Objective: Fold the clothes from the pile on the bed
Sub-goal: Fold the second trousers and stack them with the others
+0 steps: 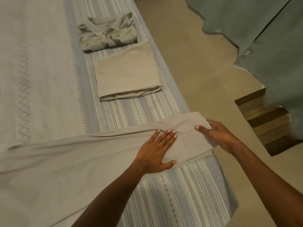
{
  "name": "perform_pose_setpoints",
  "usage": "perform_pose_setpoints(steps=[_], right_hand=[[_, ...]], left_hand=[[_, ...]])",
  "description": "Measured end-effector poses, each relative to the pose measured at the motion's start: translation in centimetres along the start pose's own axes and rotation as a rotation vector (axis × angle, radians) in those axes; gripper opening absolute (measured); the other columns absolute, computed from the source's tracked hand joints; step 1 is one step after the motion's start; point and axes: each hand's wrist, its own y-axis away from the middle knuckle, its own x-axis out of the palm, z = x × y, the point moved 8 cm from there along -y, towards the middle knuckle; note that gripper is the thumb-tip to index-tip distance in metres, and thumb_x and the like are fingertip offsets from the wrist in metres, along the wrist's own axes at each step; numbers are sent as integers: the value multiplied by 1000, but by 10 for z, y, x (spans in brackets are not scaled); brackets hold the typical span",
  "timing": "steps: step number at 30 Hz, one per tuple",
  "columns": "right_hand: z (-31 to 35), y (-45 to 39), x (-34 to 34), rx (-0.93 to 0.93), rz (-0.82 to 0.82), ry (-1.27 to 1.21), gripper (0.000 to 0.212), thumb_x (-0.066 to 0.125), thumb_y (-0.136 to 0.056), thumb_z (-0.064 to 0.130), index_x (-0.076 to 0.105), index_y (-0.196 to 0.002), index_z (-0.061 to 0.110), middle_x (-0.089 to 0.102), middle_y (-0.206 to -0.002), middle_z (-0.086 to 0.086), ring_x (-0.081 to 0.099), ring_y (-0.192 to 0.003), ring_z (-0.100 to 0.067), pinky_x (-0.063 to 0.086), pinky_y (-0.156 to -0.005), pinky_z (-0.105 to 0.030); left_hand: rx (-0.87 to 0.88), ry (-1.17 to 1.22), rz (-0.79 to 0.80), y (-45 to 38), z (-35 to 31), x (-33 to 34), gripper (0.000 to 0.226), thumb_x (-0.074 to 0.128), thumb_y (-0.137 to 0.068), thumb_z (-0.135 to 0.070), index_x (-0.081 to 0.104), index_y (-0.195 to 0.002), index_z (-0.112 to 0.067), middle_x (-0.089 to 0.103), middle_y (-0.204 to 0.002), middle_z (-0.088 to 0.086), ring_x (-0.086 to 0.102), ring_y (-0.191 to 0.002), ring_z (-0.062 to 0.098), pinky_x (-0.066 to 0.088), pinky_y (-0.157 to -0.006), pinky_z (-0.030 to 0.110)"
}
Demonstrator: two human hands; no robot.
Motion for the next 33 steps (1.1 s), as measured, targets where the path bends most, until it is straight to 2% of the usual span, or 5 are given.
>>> perform_pose_setpoints(steps=[8, 12, 16, 22, 33], right_hand=[[35, 23, 10, -141, -25, 125, 32, 68, -94, 33, 62, -123, 20, 72, -112, 6, 68, -102, -16, 57, -81, -33], [97, 63, 38, -362, -167, 464, 32, 62, -99, 27, 63, -130, 20, 72, -110, -1, 67, -101, -25, 51, -77, -30], [158, 125, 132, -621, -195, 776, 44, 50, -103, 29, 45, -146, 35, 75, -97, -4, 70, -82, -28, 57, -71, -40], [143, 149, 288, -652, 455, 592, 32, 42, -105, 42, 58, -123, 20, 69, -113, 1, 65, -98, -15, 54, -88, -40], [61, 98, 374, -766, 62, 1189, 82, 29, -98, 70, 26, -159, 16, 17, -166, -17, 10, -154, -36, 16, -121, -62]], left_hand=[[-134, 211, -58, 28, 9, -16, 74, 29, -101, -62, 22, -159, -16, 20, -167, 2, 9, -155, 14, 6, -124, 56], [-606, 1077, -335, 37, 32, -65, 70, 50, -86, -70, 61, -134, -21, 71, -121, 2, 65, -114, 15, 48, -104, 47], [-850, 1841, -391, 53, 55, -103, 62, 70, -80, -66, 70, -114, -14, 76, -100, 13, 74, -88, 31, 61, -76, 47], [-1109, 1879, -463, 163, 120, -74, 41, 76, -88, -22, 67, -122, 0, 74, -108, 21, 72, -100, 34, 59, -90, 45], [-1397, 2063, -420, 287, 150, 7, 59, 45, -100, -57, 66, -122, -7, 74, -113, 17, 72, -103, 31, 58, -88, 45]])
